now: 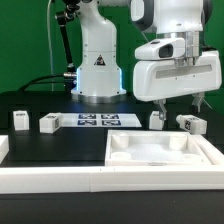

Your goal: Assemble square table

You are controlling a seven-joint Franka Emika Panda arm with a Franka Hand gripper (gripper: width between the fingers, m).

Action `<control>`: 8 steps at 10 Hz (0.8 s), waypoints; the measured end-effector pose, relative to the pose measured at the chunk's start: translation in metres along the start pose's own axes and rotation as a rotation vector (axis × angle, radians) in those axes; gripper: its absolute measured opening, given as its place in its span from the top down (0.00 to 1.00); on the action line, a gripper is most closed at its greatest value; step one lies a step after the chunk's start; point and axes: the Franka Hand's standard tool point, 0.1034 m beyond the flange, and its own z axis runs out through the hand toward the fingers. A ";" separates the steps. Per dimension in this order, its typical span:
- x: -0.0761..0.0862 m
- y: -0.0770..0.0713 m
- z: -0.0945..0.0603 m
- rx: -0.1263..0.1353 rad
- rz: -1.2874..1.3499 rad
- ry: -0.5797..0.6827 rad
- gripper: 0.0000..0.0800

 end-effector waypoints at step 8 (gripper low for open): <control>-0.010 -0.050 0.013 0.008 0.006 -0.111 0.19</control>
Offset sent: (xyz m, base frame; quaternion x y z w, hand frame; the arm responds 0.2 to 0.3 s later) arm -0.0089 0.0272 -0.0093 -0.0300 0.0097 0.0236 0.9992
